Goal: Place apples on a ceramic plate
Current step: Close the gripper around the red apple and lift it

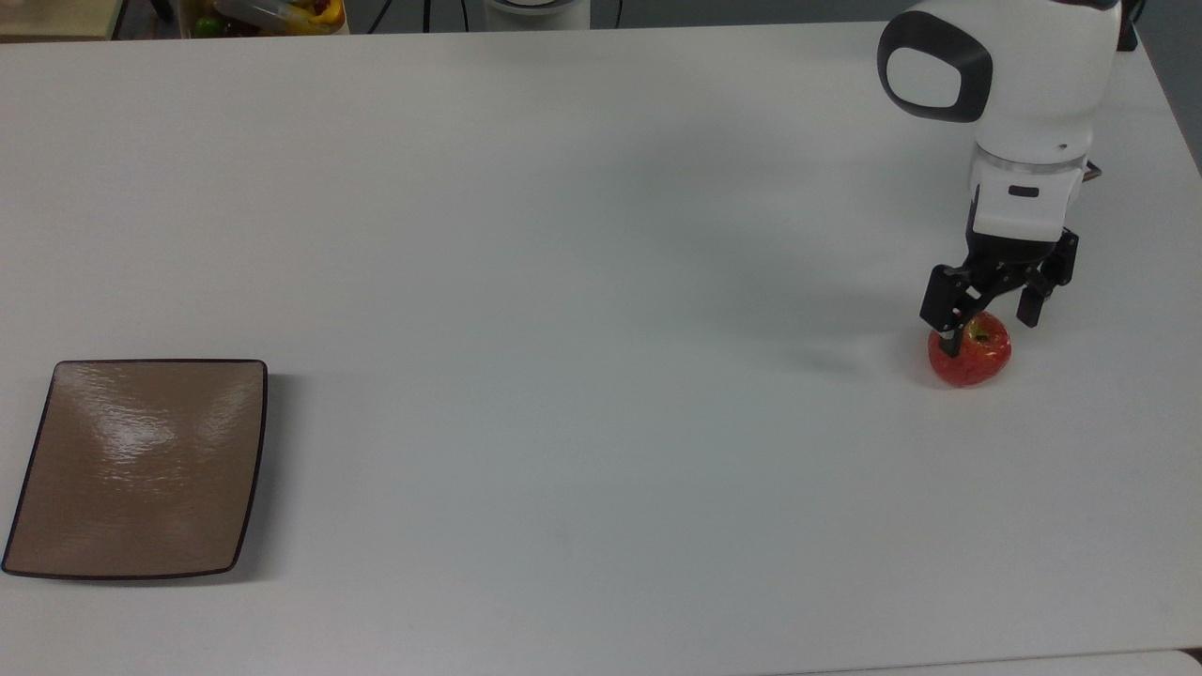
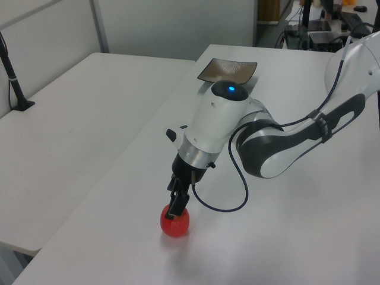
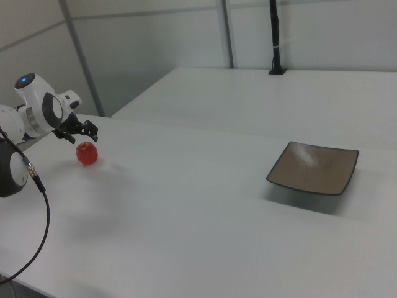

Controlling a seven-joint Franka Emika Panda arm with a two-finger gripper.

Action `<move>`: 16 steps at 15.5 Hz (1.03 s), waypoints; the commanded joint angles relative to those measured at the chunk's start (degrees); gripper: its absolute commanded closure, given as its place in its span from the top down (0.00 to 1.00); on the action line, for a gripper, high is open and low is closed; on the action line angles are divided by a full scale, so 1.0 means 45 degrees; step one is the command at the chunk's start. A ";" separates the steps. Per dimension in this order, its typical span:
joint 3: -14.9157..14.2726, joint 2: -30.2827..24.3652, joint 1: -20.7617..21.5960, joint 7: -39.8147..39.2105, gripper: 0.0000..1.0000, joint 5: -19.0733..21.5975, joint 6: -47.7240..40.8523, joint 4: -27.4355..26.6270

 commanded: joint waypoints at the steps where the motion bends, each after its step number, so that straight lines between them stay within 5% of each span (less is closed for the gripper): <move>1: 0.0137 0.0077 -0.0004 0.0305 1.00 -0.0458 0.0246 -0.0467; 3: 0.0274 0.0097 -0.0023 0.0286 0.94 -0.0613 0.0246 -0.0507; 5: 0.0468 0.0097 -0.0062 0.0286 0.54 -0.0829 0.0246 -0.0702; 8: 0.0489 0.0078 -0.0062 0.0305 0.19 -0.0888 0.0187 -0.0702; 16: 0.0509 -0.1248 -0.0939 0.0285 0.17 -0.0752 -0.0182 -0.1112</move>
